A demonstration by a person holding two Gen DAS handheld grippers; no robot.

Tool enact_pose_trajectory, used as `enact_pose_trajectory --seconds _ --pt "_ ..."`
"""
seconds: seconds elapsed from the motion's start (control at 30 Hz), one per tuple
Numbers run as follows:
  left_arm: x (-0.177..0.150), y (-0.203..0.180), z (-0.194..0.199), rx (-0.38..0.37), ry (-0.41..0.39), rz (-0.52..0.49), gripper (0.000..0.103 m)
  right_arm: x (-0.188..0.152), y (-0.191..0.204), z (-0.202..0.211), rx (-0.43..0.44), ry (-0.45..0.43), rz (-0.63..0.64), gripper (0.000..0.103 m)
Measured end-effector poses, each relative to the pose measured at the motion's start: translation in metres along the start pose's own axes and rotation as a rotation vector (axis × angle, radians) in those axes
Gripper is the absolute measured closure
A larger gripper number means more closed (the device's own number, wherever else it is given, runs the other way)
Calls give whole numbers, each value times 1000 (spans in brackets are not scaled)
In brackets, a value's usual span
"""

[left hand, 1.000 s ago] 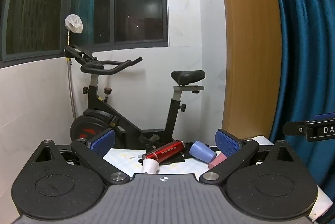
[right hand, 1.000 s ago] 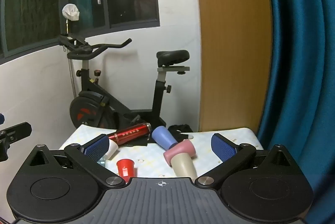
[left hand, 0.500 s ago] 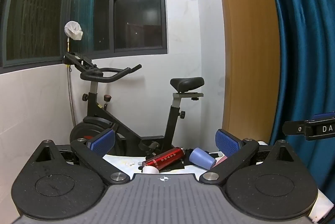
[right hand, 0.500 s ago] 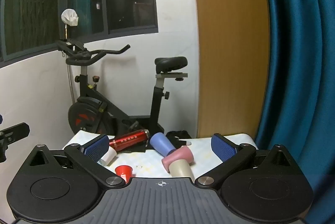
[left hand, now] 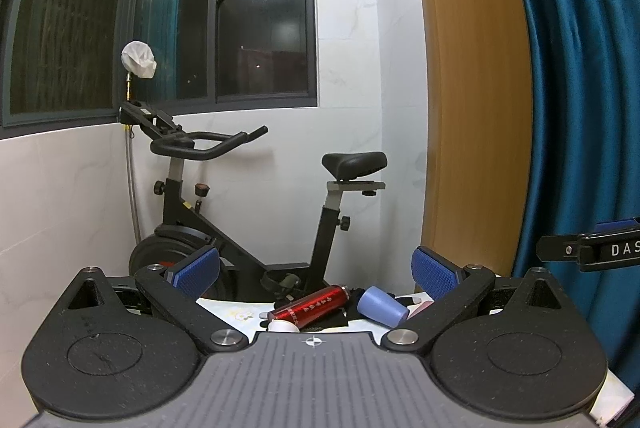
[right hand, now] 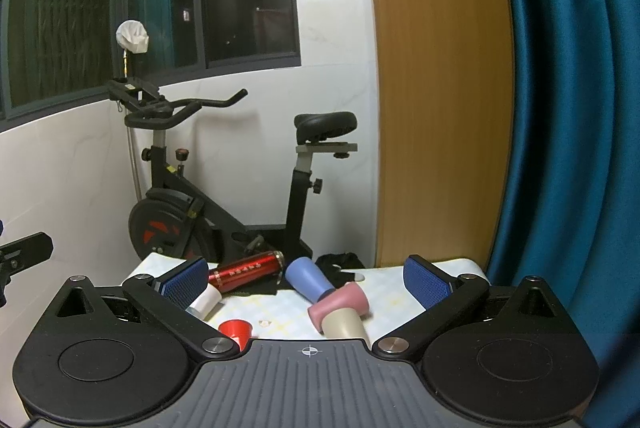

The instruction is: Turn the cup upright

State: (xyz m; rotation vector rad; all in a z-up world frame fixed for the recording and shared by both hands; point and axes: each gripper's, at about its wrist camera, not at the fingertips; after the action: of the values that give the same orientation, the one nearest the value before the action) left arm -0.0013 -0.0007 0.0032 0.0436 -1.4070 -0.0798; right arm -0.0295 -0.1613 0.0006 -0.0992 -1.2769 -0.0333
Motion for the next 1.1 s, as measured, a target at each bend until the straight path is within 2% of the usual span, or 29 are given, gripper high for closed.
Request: enact_pose_trajectory --seconds 1.1 --pt "-2 2 -2 -1 -25 7 0 0 0 0 -6 -12 -4 0"
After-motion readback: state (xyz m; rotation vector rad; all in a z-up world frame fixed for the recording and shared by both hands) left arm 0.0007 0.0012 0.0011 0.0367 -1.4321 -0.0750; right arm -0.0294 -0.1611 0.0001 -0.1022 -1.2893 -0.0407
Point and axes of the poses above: each gripper's, at about its wrist camera, not at the fingertips, and z roughly against the way its jaws point, y to its left, x to its top, and after that the axes turned 4 degrees about -y, right-handed
